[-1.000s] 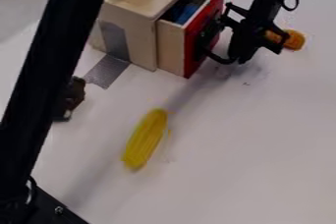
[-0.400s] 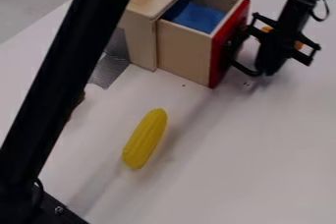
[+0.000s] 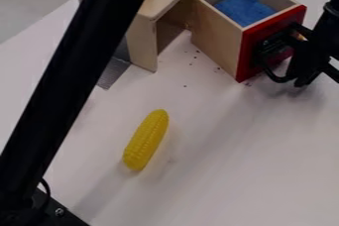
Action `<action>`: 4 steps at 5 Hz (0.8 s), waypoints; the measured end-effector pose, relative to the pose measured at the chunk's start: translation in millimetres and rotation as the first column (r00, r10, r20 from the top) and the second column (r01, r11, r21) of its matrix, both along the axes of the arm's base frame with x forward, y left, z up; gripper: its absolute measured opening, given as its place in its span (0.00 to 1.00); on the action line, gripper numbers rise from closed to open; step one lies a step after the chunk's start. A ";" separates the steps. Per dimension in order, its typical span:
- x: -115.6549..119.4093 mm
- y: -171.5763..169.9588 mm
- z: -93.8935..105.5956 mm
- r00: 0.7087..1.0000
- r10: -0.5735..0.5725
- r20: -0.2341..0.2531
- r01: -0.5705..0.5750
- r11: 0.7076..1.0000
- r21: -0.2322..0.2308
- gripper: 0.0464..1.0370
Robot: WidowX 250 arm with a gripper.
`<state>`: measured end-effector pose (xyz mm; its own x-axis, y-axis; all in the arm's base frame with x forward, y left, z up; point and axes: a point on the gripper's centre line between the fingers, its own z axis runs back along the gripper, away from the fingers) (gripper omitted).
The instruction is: Open the drawer
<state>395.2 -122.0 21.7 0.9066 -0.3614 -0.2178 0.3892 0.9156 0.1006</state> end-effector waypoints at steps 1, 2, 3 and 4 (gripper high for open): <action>-2.2 3.2 2.4 0.999 0.043 -0.003 -0.043 0.999 0.032 0.29; 4.6 3.9 33.7 0.991 0.098 0.090 -0.100 0.995 0.014 0.59; 8.0 2.8 65.1 0.979 0.128 0.160 -0.123 0.992 -0.040 0.89; 0.1 4.2 95.0 0.957 0.134 0.257 -0.108 0.988 -0.110 0.96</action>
